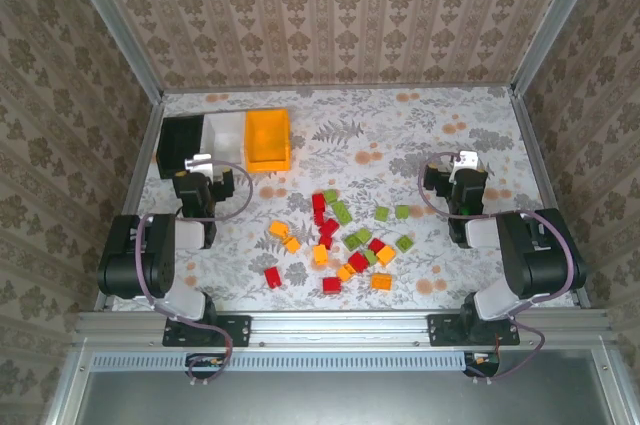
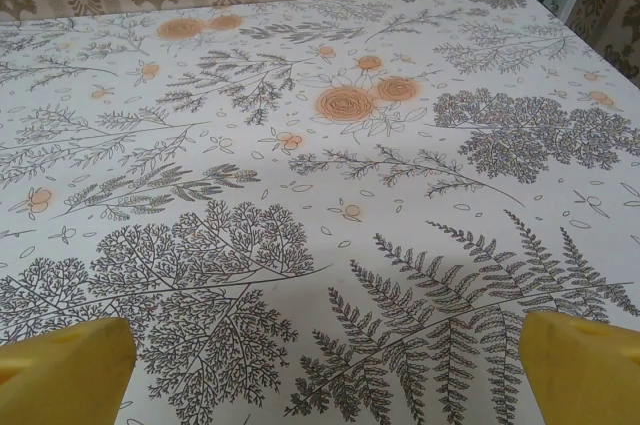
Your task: Sort the legos into containers by color
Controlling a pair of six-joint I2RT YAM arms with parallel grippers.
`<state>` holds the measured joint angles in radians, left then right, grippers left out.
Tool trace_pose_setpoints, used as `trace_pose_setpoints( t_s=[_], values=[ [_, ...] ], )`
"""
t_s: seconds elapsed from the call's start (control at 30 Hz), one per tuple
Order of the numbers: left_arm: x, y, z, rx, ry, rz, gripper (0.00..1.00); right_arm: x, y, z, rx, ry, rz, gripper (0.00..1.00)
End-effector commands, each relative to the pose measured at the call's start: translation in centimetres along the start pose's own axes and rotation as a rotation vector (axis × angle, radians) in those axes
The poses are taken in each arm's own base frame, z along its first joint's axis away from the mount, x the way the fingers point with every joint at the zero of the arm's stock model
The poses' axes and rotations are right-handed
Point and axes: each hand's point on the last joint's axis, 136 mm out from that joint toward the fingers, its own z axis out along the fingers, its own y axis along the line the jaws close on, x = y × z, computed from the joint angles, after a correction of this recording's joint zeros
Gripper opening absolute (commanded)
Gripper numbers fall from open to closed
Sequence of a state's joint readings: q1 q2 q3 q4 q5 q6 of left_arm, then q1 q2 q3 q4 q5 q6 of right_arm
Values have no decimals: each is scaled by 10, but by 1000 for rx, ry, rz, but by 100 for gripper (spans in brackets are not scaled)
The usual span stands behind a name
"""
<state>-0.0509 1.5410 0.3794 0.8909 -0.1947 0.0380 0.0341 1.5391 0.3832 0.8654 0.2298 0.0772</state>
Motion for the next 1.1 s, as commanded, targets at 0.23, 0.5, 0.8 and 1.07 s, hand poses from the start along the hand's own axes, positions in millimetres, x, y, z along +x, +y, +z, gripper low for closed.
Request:
trace_pose_setpoints(
  t_s=[0.23,0.5,0.8,1.07],
  values=[
    [-6,-1,1,8,-20,-6,100,-12,4,-1,-19,-38,-2,100],
    [-6,0,1,7,-23,-7,100,-12,4,-1,-19,-39,-2,100],
    [-5,-1,1,9,-20,-7,100,-12,4,-1,-19,-37,-2,100],
    [-21,2,-12,-61,-34,28,100,-20,0,-7,2,-47,7,100]
  ],
)
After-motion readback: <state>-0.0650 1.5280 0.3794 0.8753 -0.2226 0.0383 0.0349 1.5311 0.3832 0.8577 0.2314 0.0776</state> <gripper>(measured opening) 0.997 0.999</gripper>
